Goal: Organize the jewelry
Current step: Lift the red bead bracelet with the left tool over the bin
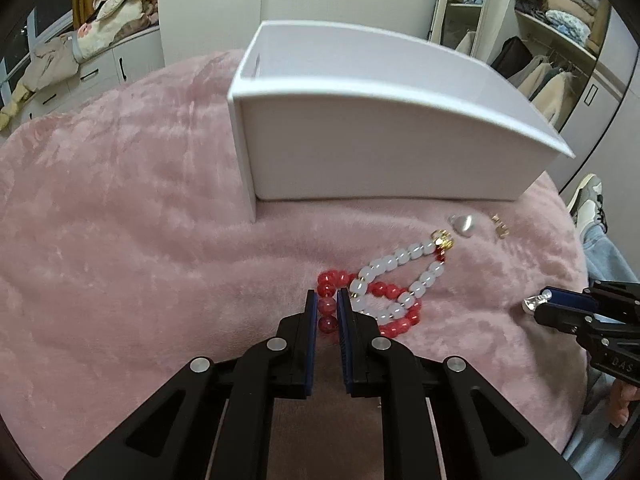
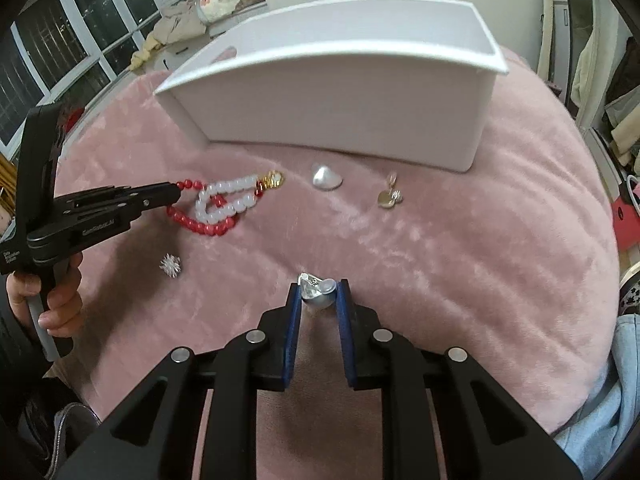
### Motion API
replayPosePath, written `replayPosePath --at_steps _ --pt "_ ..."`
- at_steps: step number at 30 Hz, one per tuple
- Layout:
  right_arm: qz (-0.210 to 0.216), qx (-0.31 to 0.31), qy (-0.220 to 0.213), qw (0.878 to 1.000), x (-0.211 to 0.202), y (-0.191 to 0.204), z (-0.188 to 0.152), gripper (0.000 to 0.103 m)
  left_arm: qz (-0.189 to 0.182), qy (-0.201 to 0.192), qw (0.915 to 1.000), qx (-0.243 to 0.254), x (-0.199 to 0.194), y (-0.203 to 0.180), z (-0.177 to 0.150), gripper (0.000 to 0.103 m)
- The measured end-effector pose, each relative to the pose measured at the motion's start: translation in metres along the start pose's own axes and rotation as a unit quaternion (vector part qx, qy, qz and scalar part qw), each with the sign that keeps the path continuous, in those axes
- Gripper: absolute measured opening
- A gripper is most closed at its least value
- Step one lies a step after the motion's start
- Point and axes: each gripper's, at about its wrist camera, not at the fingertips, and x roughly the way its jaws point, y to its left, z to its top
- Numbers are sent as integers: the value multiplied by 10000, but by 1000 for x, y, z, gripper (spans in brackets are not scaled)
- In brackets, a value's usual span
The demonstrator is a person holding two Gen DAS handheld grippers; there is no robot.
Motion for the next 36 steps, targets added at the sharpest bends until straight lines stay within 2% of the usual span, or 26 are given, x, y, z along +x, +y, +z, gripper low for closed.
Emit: replayPosePath --at_steps 11,24,36 --pt "-152 31 -511 9986 -36 -2 12 18 -112 -334 9993 104 -39 -11 8 15" --pt "-214 69 -777 9967 -55 -3 18 18 -223 -811 9960 290 -84 -24 30 15" --pt "-309 43 -1140 9930 -82 1 29 18 -364 -1110 9922 435 -108 -38 46 15"
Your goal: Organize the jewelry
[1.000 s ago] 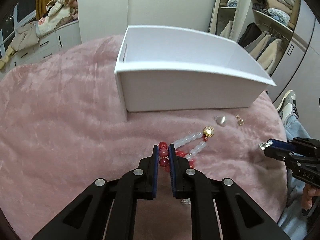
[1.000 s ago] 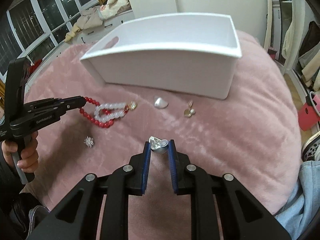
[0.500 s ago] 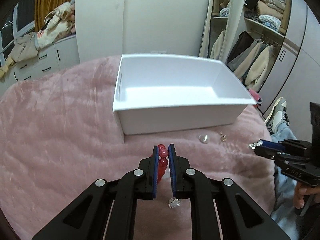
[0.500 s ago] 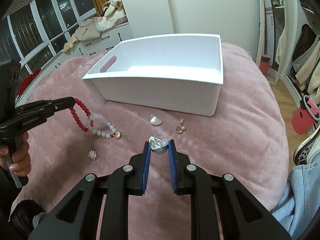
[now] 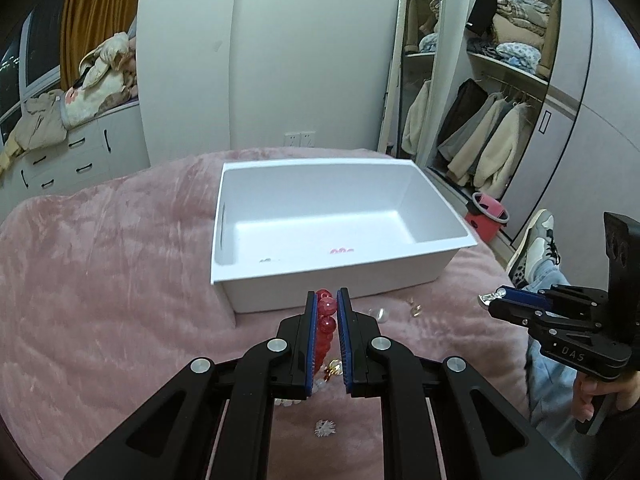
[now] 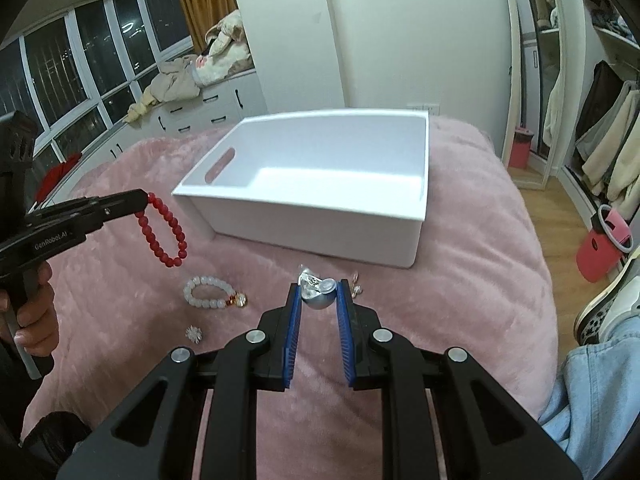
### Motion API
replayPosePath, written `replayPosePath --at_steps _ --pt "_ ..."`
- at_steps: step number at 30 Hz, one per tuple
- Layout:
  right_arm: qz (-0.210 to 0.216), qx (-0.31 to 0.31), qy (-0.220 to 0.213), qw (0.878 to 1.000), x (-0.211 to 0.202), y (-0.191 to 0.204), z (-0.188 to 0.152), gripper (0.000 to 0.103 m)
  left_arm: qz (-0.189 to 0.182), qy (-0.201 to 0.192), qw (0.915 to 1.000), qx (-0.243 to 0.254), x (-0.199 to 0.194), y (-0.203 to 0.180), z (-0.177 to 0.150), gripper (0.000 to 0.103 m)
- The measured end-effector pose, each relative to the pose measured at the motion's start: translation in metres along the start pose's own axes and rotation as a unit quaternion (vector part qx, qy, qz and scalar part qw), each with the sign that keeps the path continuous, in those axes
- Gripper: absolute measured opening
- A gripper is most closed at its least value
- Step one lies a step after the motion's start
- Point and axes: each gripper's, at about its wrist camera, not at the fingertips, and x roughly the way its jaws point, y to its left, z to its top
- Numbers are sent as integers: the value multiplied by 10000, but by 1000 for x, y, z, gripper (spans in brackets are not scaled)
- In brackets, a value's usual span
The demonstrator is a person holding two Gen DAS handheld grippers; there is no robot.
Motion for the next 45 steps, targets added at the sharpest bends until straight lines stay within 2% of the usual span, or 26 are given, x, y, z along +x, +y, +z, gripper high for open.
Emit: replayPosePath --at_steps 9,19,23,25,33,38,42,45 --pt "-73 -101 -368 9992 -17 8 23 18 -26 -137 9999 53 -5 -1 21 15" --pt "-129 -50 -543 9984 -6 1 56 18 38 -296 9994 159 0 3 53 15" --pt "-93 -9 -603 9981 3 -5 74 15 87 -286 9994 172 9 5 67 15" --pt "-47 37 -601 9982 9 -9 82 8 135 -268 9994 184 15 6 73 15" --pt "61 200 -402 9990 54 -30 103 8 382 -65 9990 231 54 10 95 15" --pt "125 279 -229 9993 70 -40 86 8 606 222 9975 272 88 18 98 15" --pt "644 174 -88 9977 67 -39 63 10 746 480 9959 159 114 30 90 15" --pt "1020 -297 172 9942 56 -29 36 11 755 530 9957 73 119 34 82 15"
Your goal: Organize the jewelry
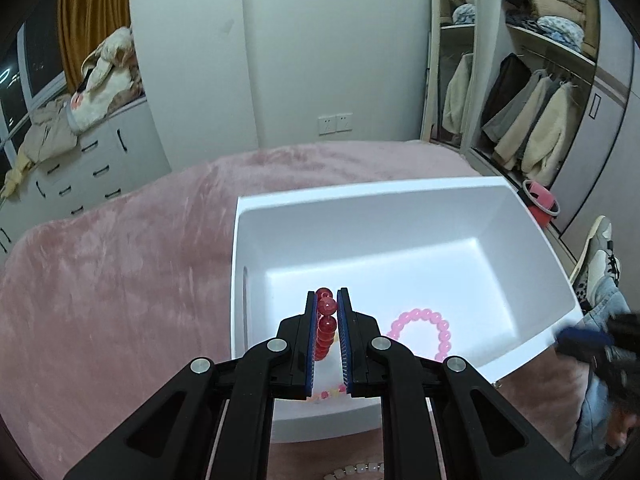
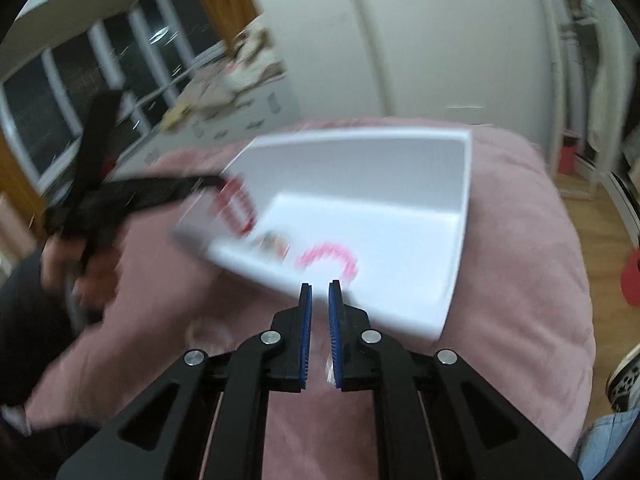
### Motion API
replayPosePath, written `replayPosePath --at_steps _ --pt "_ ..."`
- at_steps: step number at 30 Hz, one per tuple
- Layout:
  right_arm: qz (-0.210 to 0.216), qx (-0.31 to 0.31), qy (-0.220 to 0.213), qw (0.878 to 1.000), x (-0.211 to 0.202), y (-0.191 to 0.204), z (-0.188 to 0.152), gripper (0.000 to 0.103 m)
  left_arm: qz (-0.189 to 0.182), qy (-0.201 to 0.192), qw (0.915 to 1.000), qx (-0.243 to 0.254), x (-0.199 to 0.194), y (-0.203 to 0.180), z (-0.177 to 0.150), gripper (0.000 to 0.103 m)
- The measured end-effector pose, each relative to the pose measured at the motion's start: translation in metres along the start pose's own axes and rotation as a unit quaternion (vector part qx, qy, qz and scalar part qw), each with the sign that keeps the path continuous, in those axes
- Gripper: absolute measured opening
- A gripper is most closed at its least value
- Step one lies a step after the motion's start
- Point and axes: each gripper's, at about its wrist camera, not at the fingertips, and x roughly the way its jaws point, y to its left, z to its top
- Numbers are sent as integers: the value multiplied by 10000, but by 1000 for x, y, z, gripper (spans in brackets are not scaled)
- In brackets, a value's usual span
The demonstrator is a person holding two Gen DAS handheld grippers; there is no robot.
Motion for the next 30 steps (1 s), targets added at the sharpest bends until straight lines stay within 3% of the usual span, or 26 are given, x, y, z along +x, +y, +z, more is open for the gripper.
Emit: replayPosePath --at_steps 1,2,4,9,12,14,19,26,30 --pt "35 -151 166 9997 2 5 -8 17 -20 9 10000 -33 1 1 -3 15" --pt "31 -232 312 9992 6 7 -15 29 -43 15 10000 -56 2 2 -5 15" --pt "-81 -235 571 9981 22 9 -24 40 -50 33 10000 -73 4 1 -9 15" --pt "-464 -283 1073 9927 66 5 -42 38 -72 56 9999 -68 1 -1 -16 15" --pt "-497 -345 1204 9909 83 6 -48 32 -74 62 9999 -71 -1 -2 -18 15" --pt "-417 -269 1112 9926 82 5 -48 16 -81 81 9999 -76 -1 -3 -18 15" --pt "-130 -130 695 9974 60 1 -40 16 -89 115 9999 -42 1 -6 -21 15" --pt "759 -338 -73 9965 16 28 -8 16 -101 170 9998 -15 7 -10 -24 15" --pt "735 -219 -629 9951 -7 31 17 16 -76 229 9997 -33 15 -11 -26 15"
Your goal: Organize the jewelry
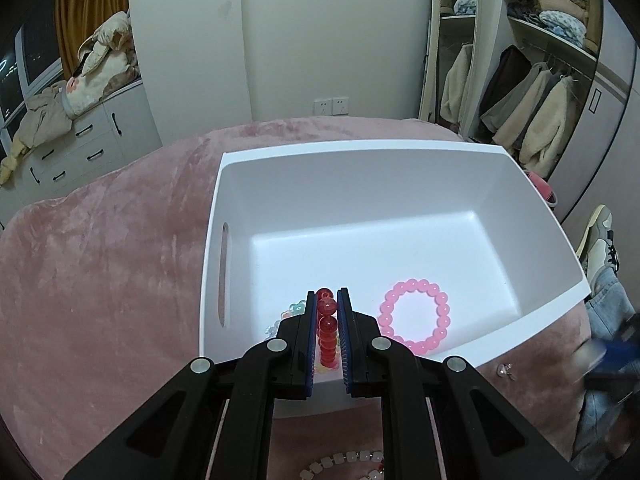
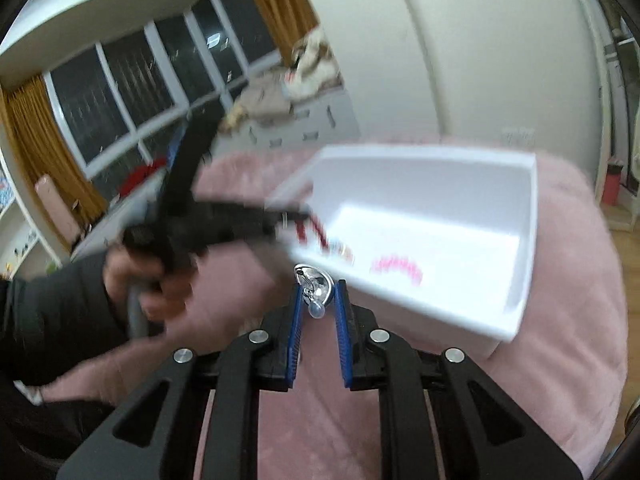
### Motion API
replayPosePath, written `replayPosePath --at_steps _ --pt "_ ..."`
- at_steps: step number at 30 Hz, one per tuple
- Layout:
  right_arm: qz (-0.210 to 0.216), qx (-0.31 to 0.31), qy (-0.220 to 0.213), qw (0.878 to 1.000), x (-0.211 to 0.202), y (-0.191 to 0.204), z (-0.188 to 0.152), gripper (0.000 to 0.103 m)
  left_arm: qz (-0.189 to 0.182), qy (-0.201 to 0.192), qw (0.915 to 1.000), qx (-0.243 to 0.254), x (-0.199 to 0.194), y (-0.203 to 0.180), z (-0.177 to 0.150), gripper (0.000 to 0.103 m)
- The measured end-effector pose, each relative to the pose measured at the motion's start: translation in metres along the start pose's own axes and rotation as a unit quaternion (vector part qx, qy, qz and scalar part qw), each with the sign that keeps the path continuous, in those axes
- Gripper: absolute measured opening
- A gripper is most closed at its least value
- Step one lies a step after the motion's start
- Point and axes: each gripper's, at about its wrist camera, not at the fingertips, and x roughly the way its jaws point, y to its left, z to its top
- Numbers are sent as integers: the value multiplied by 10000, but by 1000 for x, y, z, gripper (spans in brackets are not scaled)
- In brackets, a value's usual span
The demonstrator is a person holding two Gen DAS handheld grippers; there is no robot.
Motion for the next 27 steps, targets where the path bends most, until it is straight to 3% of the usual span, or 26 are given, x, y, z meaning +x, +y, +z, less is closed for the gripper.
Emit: replayPosePath --at_steps 3,6,8,16,19,23,24,26,27 --pt "-703 112 -308 9970 -6 -10 22 16 23 68 10000 -12 8 -1 -2 15" --pt "-1418 375 -263 9888 7 -31 34 16 41 84 10000 -21 11 -1 -2 15" --pt "-1667 480 -164 9847 17 -40 34 16 49 111 9999 -7 14 -1 -1 15" --pt "-1691 565 161 9838 43 -52 25 16 58 172 9998 15 14 -1 -1 16" --pt "-1715 570 270 9832 47 -51 21 18 56 129 9999 12 10 0 -1 28" --pt "-1653 629 238 9840 48 -47 15 20 29 27 10000 41 -2 2 -4 37" --pt "-1582 645 182 9851 45 -46 14 22 9 -7 10000 36 -5 3 -5 39" --pt "-1568 621 61 9857 38 -40 14 50 -13 -95 9999 37 -14 4 -7 49" --pt "-1584 597 -15 9856 33 -37 15 56 -38 -150 9999 32 -19 5 -8 51"
